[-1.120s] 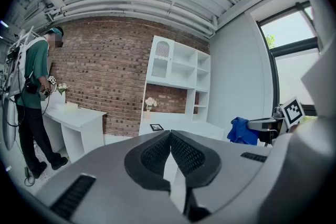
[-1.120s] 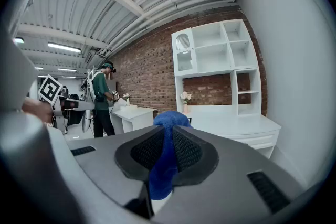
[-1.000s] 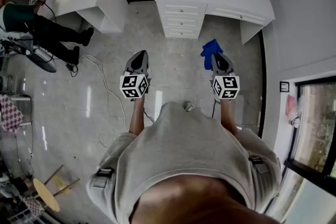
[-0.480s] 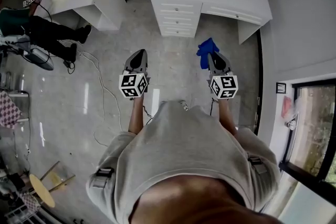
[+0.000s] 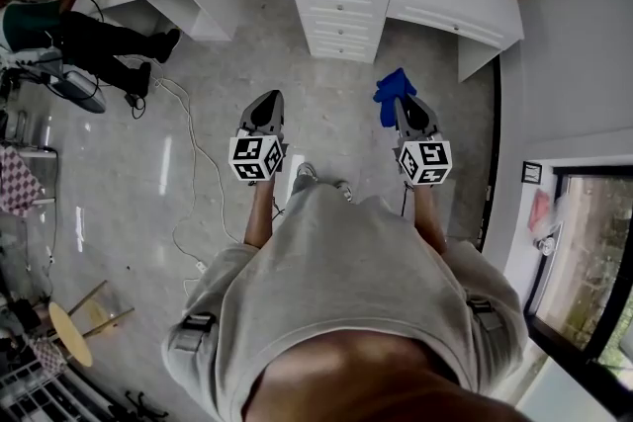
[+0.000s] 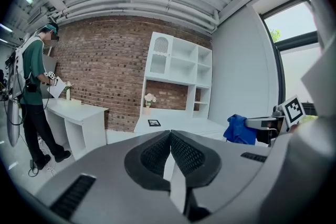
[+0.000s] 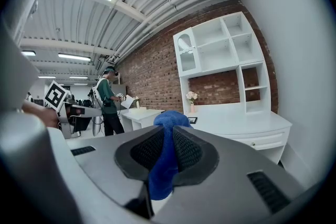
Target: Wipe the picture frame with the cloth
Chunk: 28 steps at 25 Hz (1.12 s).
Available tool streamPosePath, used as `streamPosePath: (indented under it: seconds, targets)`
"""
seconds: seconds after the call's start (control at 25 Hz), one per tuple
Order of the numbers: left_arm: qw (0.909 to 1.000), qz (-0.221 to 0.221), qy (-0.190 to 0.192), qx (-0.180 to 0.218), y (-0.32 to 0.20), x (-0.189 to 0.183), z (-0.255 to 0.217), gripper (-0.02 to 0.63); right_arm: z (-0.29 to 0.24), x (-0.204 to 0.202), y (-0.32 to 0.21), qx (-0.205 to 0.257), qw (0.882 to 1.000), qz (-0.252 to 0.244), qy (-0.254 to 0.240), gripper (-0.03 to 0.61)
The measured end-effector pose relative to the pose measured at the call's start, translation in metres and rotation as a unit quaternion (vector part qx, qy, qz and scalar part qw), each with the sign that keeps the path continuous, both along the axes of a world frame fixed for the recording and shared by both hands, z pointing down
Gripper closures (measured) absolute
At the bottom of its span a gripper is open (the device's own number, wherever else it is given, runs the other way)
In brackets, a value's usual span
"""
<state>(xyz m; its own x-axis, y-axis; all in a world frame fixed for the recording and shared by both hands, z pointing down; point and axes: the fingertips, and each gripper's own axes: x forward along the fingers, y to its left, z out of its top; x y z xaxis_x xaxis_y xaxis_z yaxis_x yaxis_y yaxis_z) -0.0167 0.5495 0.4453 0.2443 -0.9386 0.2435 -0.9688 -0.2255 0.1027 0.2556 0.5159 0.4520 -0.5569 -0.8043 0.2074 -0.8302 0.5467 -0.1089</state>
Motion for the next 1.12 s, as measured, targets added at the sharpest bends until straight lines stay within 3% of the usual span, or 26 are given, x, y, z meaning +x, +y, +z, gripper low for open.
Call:
streamPosePath:
  seconds: [0.56,1.12]
  targets:
    - [0.9998,0.019,0.009,-0.005,-0.046,0.003,0.013,0.598,0.013,0.0,-0.03,-0.008,1.0,0.016,0.008,0.514]
    - [0.9987,0.041,0.03,0.01,-0.179,-0.044,0.005,0.598,-0.006,-0.047,-0.154,0.009,0.999,0.041,0.03,0.514]
